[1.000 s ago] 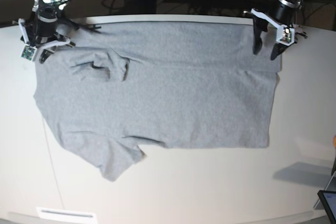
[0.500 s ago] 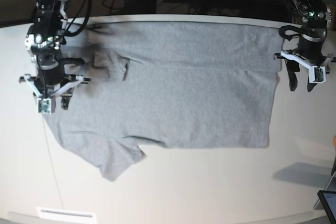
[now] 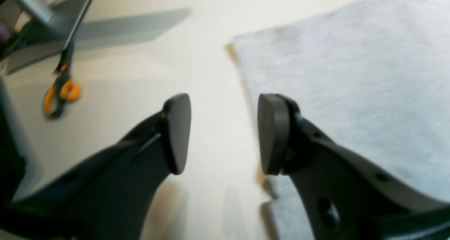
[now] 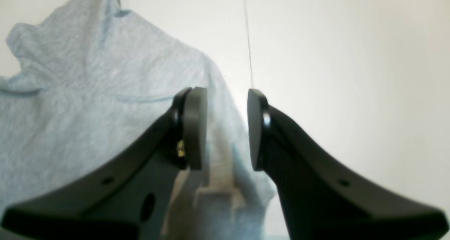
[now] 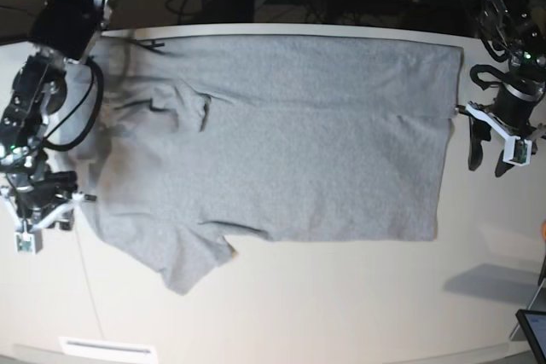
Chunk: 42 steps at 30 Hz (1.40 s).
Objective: Fold the T-shirt properly
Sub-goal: 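Release the folded edge and lift both grippers off the shirt, then move both grippers along the shirt's sides toward the hem corners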
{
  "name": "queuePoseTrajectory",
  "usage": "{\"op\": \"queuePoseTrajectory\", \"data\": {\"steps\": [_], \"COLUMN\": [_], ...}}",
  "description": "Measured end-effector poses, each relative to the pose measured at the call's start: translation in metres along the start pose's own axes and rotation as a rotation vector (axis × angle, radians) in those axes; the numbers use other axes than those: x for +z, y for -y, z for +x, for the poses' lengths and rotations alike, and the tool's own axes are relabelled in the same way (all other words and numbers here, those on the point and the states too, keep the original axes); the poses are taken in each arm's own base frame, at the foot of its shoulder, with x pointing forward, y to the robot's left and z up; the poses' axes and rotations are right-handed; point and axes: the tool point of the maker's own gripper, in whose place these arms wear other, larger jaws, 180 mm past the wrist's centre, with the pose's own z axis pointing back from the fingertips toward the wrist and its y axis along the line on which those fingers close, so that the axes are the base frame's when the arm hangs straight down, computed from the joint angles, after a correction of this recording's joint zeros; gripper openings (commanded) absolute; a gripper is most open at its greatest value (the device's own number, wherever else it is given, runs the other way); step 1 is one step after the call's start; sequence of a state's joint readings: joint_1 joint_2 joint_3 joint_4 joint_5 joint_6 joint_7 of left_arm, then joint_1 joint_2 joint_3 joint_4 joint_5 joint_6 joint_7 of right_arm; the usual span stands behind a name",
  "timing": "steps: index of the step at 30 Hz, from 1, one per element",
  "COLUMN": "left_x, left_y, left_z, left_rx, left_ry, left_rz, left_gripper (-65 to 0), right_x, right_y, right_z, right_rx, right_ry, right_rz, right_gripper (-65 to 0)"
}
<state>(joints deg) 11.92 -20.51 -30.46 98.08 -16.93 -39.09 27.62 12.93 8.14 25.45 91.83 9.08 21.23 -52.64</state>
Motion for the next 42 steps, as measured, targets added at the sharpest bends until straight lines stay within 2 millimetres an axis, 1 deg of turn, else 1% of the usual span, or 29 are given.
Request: {"op": "queuePoseTrajectory", "data": {"steps": [1, 2, 3, 6, 7, 9, 10, 12, 14, 16, 20, 22, 24, 26, 28, 31, 33, 35, 37, 39, 41, 42], "left_x": [-0.002, -0.004, -0.004, -0.003, -0.003, -0.003, -0.002, 0.000, 0.003, 0.002, 0.001, 0.001, 0.001, 0.000, 0.000, 0.000, -0.004, -0.008, -0.010, -0.012, -0.013, -0.013], "left_y": [-0.003, -0.004, -0.006, -0.007, -0.007, -0.006, -0.004, 0.000, 0.006, 0.010, 0.013, 0.014, 0.013, 0.011, 0.011, 0.011, 0.009, 0.012, 0.017, 0.022, 0.026, 0.027], "left_z": [-0.005, -0.009, -0.010, -0.004, -0.004, -0.008, -0.011, -0.018, -0.027, -0.030, -0.030, -0.030, -0.029, -0.027, -0.027, -0.026, -0.020, -0.014, -0.013, -0.013, -0.013, -0.014], "left_rx": [0.011, 0.015, 0.012, 0.004, 0.003, 0.006, 0.008, 0.014, 0.027, 0.045, 0.056, 0.058, 0.057, 0.053, 0.052, 0.053, 0.053, 0.045, 0.019, 0.007, 0.008, 0.010], "left_ry": [-0.013, -0.024, -0.033, -0.013, -0.015, -0.027, -0.033, -0.048, -0.071, -0.072, -0.068, -0.067, -0.064, -0.061, -0.061, -0.058, -0.042, -0.026, -0.036, -0.040, -0.041, -0.041], "left_rz": [0.004, 0.004, 0.005, 0.005, 0.003, 0.003, 0.000, -0.009, -0.016, -0.017, -0.021, -0.022, -0.021, -0.019, -0.019, -0.017, -0.012, -0.027, -0.053, -0.071, -0.081, -0.083], "left_gripper": [-34.9, -34.9, -34.9, -34.9, -34.9, -34.9, -34.9, -34.9, -34.9, -34.9, -34.9, -34.9, -34.9, -34.9, -34.9, -34.9, -34.9, -34.9, -34.9, -34.9, -34.9, -34.9], "right_x": [-0.005, -0.010, -0.014, -0.024, -0.027, -0.035, -0.038, -0.042, -0.044, -0.050, -0.060, -0.058, -0.056, -0.055, -0.055, -0.059, -0.062, -0.065, -0.067, -0.068, -0.071, -0.072], "right_y": [0.012, 0.020, 0.024, 0.028, 0.025, 0.026, 0.028, 0.039, 0.050, 0.053, 0.047, 0.047, 0.052, 0.057, 0.054, 0.040, 0.027, 0.018, 0.013, 0.013, 0.013, 0.009], "right_z": [0.000, -0.001, 0.000, -0.003, -0.005, -0.014, -0.024, -0.045, -0.060, -0.066, -0.057, -0.049, -0.040, -0.036, -0.034, -0.028, -0.021, -0.014, -0.012, -0.015, -0.018, -0.018], "right_rx": [0.014, 0.048, 0.085, 0.165, 0.199, 0.173, 0.159, 0.137, 0.107, 0.073, 0.020, -0.008, -0.090, -0.146, -0.148, -0.084, -0.016, 0.000, -0.029, -0.080, -0.162, -0.209], "right_ry": [-0.030, -0.057, -0.070, -0.116, -0.129, -0.168, -0.216, -0.307, -0.364, -0.404, -0.426, -0.426, -0.388, -0.371, -0.381, -0.397, -0.409, -0.396, -0.372, -0.374, -0.377, -0.365], "right_rz": [0.000, 0.012, 0.033, 0.102, 0.141, 0.168, 0.174, 0.173, 0.172, 0.183, 0.230, 0.235, 0.238, 0.237, 0.240, 0.259, 0.274, 0.289, 0.302, 0.315, 0.348, 0.375], "right_gripper": [-46.0, -46.0, -46.0, -46.0, -46.0, -46.3, -46.4, -46.4, -46.4, -46.4, -46.4, -46.6, -46.6, -46.6, -46.6, -46.4, -46.1, -46.0, -46.0, -45.8, -45.8, -45.8]}}
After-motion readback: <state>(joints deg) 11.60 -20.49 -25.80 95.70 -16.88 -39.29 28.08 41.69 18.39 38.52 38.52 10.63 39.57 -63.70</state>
